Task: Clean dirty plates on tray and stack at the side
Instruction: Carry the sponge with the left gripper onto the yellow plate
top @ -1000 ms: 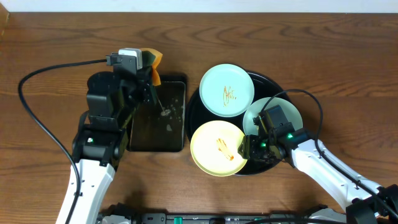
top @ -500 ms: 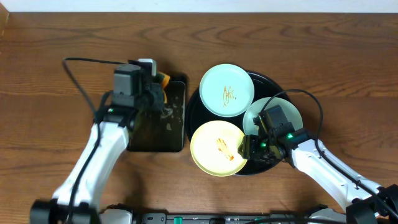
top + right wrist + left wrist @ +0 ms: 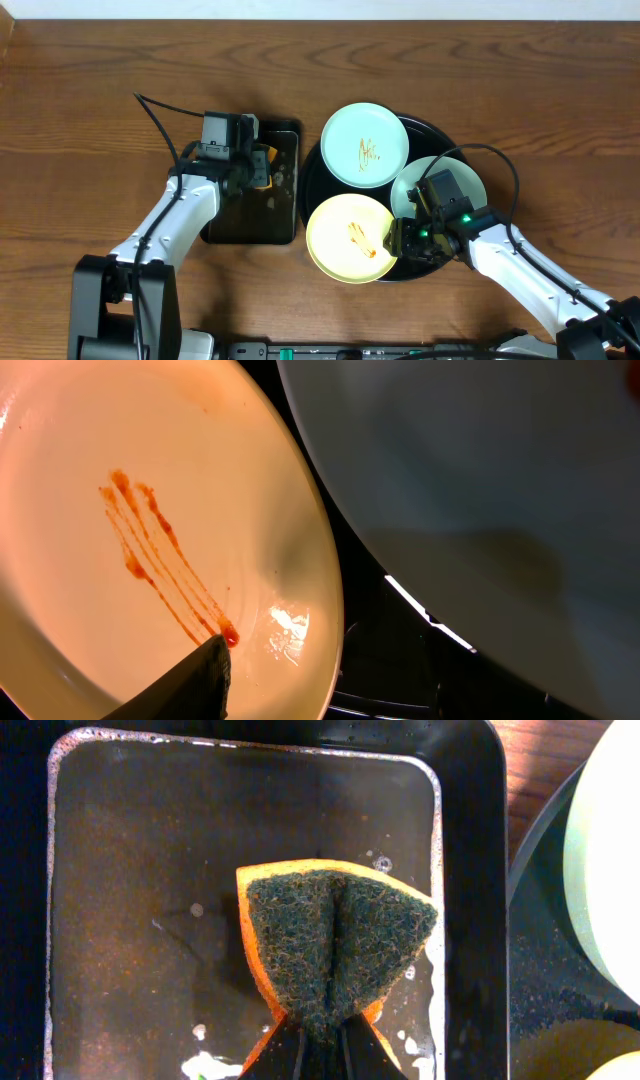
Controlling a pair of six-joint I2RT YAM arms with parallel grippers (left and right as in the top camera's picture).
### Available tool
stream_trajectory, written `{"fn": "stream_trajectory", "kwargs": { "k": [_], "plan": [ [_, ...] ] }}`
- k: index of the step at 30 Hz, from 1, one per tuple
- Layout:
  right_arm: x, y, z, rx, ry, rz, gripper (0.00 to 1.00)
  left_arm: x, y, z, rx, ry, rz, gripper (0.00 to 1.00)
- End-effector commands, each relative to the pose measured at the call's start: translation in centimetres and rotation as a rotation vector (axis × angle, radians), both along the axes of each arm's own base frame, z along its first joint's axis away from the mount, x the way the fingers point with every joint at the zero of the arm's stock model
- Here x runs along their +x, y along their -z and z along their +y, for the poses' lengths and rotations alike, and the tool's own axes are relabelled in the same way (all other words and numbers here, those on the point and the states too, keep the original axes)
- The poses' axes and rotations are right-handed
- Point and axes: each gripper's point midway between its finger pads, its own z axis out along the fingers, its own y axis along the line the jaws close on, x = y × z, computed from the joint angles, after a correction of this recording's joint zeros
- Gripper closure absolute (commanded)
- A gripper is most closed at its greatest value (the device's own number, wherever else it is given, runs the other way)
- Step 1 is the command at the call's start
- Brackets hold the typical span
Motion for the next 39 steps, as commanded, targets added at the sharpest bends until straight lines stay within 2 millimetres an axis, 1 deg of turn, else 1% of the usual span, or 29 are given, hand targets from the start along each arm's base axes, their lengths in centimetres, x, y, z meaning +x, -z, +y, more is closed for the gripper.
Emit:
{"fn": "stream_trajectory", "kwargs": {
  "k": [1,11,13,17,20,22,24,25,28,30,32,36,39],
  "plan": [
    [0.2,-0.3,0.4,0.006,0.001,-0.003,0.41,-0.2,-0.1,-0.3,-0.016,0.006,0.005,0.92],
    [0.2,-0.3,0.4,0.006,0.001,-0.004,0.41,-0.3,0.0,-0.3,-0.017,0.003,0.013,0.92],
    [0.3,-0.3,0.4,0.005,0.001,-0.005,0.41,-0.5,-0.1,-0.8,-0.049,0.003,0.022,0.92],
    [0.6,-0.1,-0.1,-0.026,0.011,-0.02,0.44,-1.1,-1.1,-3.5,-0.19,0.087,0.031,0.93],
    [0.7,-0.1,-0.2,-0.031,0.013,-0.026,0.47,-1.4,-1.7,-4.8,-0.203,0.125,0.02,0.93],
    [0.7,-0.1,-0.2,-0.031,0.013,-0.027,0.53,-1.8,-2.0,-5.9,-0.204,0.159,0.013,0.93],
    [0.7,-0.1,-0.2,-0.031,0.013,-0.026,0.56,-2.2,-2.3,-7.1,-0.206,0.19,0.01,0.93],
    [0.7,-0.1,-0.2,-0.031,0.013,-0.026,0.59,-2.8,-2.5,-8.4,-0.217,0.211,0.017,0.93],
    [0.7,-0.1,-0.2,-0.031,0.013,-0.027,0.64,-4.0,-2.7,-10.8,-0.228,0.262,0.029,0.92],
    [0.8,-0.1,-0.1,-0.029,0.013,-0.031,0.72,-5.1,-2.7,-12.5,-0.228,0.317,0.032,0.93],
    [0.8,-0.1,-0.1,-0.029,0.013,-0.031,0.77,-6.2,-2.7,-14.2,-0.237,0.347,0.048,0.92],
    [0.8,0.2,-0.2,-0.035,0.013,-0.021,0.82,-8.3,-2.8,-16.9,-0.267,0.369,0.093,0.93],
    [0.5,0.8,-0.3,-0.044,0.012,0.0,0.83,-10.2,-2.7,-18.6,-0.29,0.365,0.145,0.92]
  ]
}}
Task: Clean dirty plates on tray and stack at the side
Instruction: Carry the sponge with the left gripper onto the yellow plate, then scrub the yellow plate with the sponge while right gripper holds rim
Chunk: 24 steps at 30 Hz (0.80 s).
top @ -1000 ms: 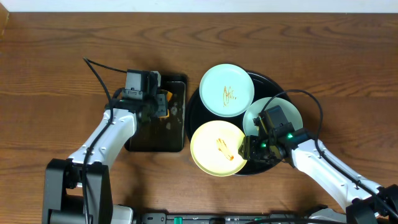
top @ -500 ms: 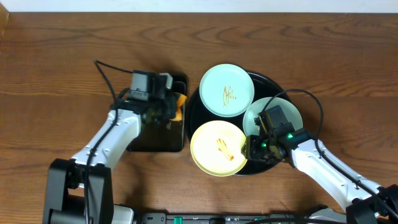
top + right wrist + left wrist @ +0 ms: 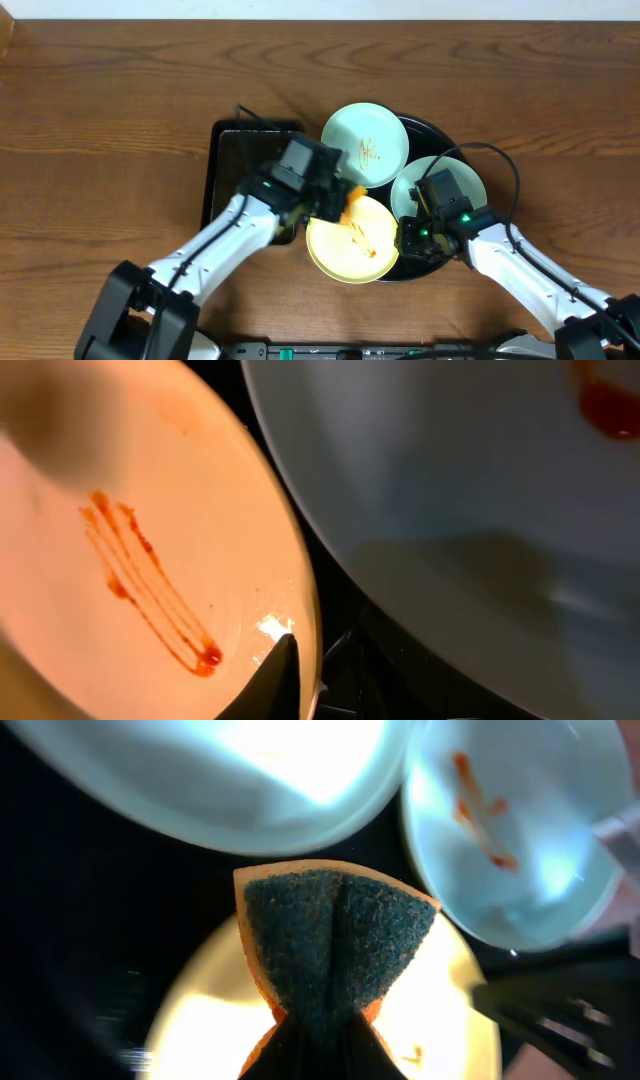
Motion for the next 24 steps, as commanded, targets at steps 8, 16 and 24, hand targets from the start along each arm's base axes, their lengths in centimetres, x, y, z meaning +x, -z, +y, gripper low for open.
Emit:
{"fn": "stream_trajectory", "kwargs": {
  "k": [8,16,24],
  "plan": [
    [-0.4,1.5,0.0,-0.031,-0.007,0.054,0.89,-5.4,0.2,-4.4,0.033,0.049,0.05,0.92],
    [-0.5,1.5,0.0,-0.032,-0.007,0.058,0.99,-8.0,2.8,-5.8,0.078,0.005,0.168,0.92],
    [-0.5,1.5,0.0,-0.029,-0.008,0.06,0.99,-9.1,5.9,-5.7,0.133,-0.059,0.272,0.92]
  ]
}}
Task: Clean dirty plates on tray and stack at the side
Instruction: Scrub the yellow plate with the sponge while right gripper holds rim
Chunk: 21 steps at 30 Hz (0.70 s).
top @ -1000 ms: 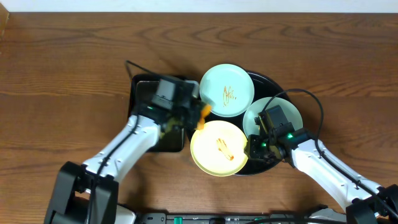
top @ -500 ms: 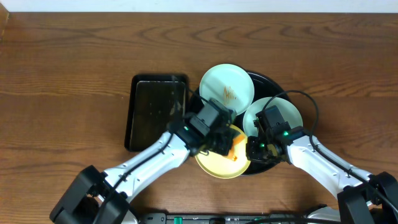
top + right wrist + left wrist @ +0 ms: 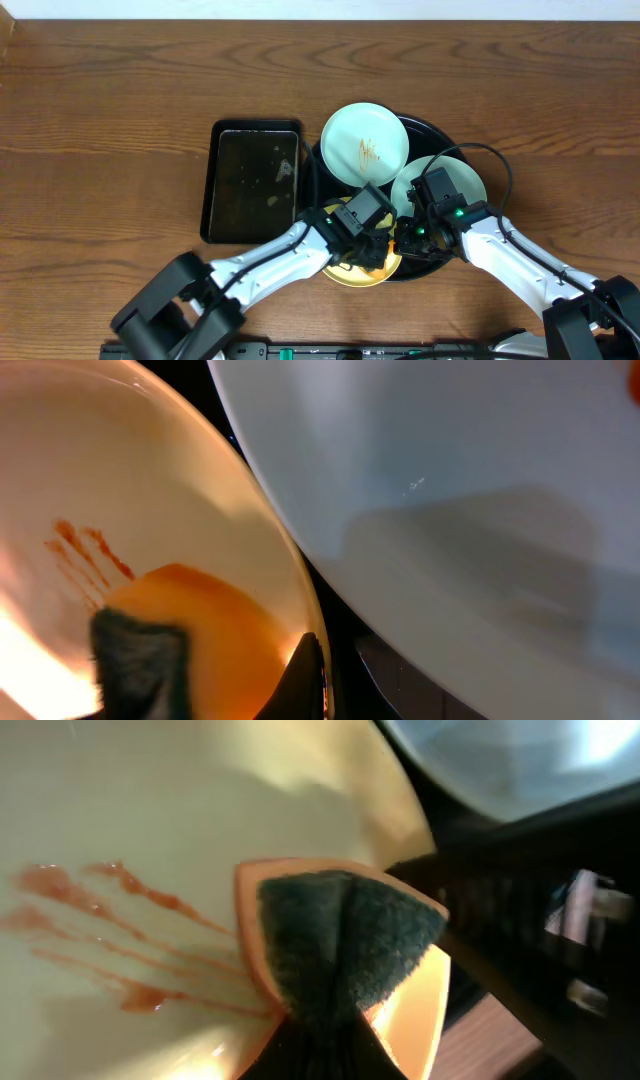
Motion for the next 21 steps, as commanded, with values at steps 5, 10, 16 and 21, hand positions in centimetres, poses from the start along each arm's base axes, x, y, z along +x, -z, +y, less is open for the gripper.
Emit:
{"fn": "stream_trajectory", "kwargs": {
  "k": [5,10,16,21],
  "plan": [
    [-0.3,0.3,-0.1,-0.017,-0.01,0.012,0.99,-0.1,1.6,0.5,0.046,-0.058,0.039,0.93],
    [-0.4,0.3,-0.1,-0.018,-0.01,0.012,0.99,2.5,2.4,3.2,0.19,-0.137,-0.098,0.92],
    [-0.5,0.4,-0.1,-0.02,-0.01,0.018,0.99,5.0,2.5,5.8,0.234,-0.235,-0.12,0.92],
    [-0.5,0.4,-0.2,-0.021,-0.01,0.019,0.99,7.4,2.5,8.7,0.246,-0.343,-0.101,0.92]
  ]
}}
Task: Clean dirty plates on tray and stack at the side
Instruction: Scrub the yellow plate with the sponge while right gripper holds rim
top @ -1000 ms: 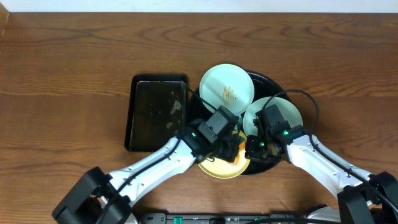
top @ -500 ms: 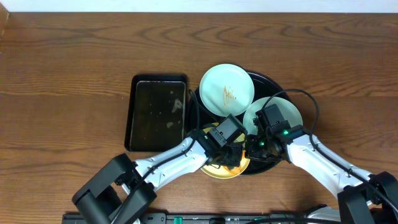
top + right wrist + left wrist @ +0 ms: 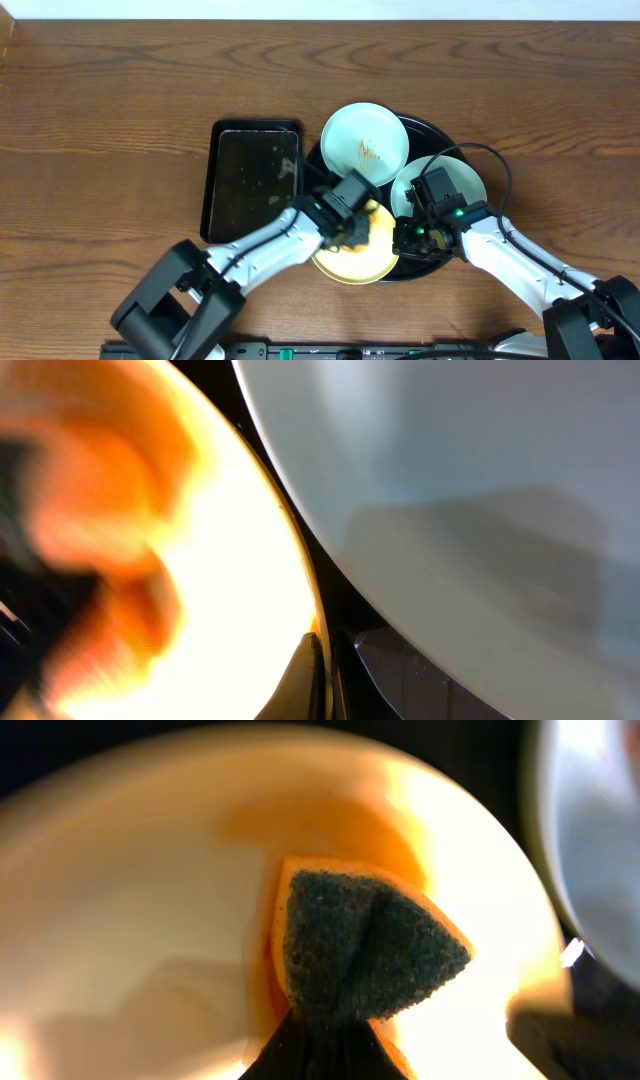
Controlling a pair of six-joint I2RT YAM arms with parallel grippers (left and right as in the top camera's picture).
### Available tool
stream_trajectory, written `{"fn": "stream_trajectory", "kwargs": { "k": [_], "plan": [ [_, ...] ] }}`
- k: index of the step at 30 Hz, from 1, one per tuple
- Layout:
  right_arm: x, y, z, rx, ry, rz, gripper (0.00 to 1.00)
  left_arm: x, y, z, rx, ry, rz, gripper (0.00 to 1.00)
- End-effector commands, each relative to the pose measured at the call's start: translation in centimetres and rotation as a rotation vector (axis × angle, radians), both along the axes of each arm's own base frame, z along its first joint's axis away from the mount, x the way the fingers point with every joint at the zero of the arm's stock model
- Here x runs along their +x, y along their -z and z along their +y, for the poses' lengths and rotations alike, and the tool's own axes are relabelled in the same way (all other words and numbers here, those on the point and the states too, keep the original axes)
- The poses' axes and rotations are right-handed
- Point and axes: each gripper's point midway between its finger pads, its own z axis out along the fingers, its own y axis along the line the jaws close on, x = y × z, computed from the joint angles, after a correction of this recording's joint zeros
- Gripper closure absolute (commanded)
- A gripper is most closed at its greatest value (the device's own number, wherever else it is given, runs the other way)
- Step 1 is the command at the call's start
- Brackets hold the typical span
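My left gripper [image 3: 325, 1032] is shut on an orange sponge [image 3: 365, 945] with a dark green scrub face, pressed on the yellow plate [image 3: 150, 920]. From overhead, the left gripper [image 3: 352, 218] and the sponge [image 3: 367, 212] are over the yellow plate's [image 3: 350, 262] upper part. My right gripper [image 3: 404, 240] is shut on that plate's right rim [image 3: 312, 622]; the right gripper [image 3: 320, 665] shows it close up. A pale green plate [image 3: 364, 145] with red sauce lies at the back of the round black tray [image 3: 432, 128]. A second pale plate [image 3: 455, 180] lies under my right arm.
A rectangular black tray [image 3: 250, 185] holding soapy water sits left of the round tray. The brown wooden table [image 3: 120, 120] stretches around both. The pale plate [image 3: 480, 490] lies close to the yellow plate's rim by my right gripper.
The sponge has moved from the yellow plate's lower right to its upper middle. The red streaks seen beside the sponge before do not show in the left wrist view now. My right gripper stays on the rim.
My left gripper first held the sponge over the rectangular water tray while the right one was at the yellow plate's rim. Then the sponge was at that plate's upper left edge, then on its sauce streaks. Now it presses the plate's upper middle.
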Motion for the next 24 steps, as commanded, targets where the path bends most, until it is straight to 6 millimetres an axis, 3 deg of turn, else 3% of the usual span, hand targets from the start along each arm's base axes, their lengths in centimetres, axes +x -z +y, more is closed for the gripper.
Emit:
{"fn": "stream_trajectory", "kwargs": {
  "k": [1,3,8,14,19,24],
  "plan": [
    [-0.4,0.5,-0.5,-0.039,-0.007,0.013,0.99,2.2,1.4,4.3,0.108,-0.127,-0.011,0.93],
    [-0.4,0.5,-0.5,-0.039,-0.007,0.013,0.99,2.6,1.0,4.7,0.093,-0.13,-0.009,0.92],
    [-0.4,0.5,-0.5,-0.039,-0.007,0.012,0.99,1.8,-3.2,1.8,-0.111,-0.018,0.002,0.92],
    [-0.4,0.5,-0.5,-0.039,-0.007,0.013,0.99,0.9,-6.8,0.2,-0.181,0.038,-0.075,0.92],
    [-0.4,0.5,-0.5,-0.039,-0.007,0.013,0.99,-0.4,-6.1,-1.0,-0.18,0.059,-0.047,0.92],
    [-0.5,0.5,-0.4,-0.032,-0.008,0.016,0.99,-1.7,-4.0,-2.1,-0.161,0.025,0.029,0.92]
  ]
}}
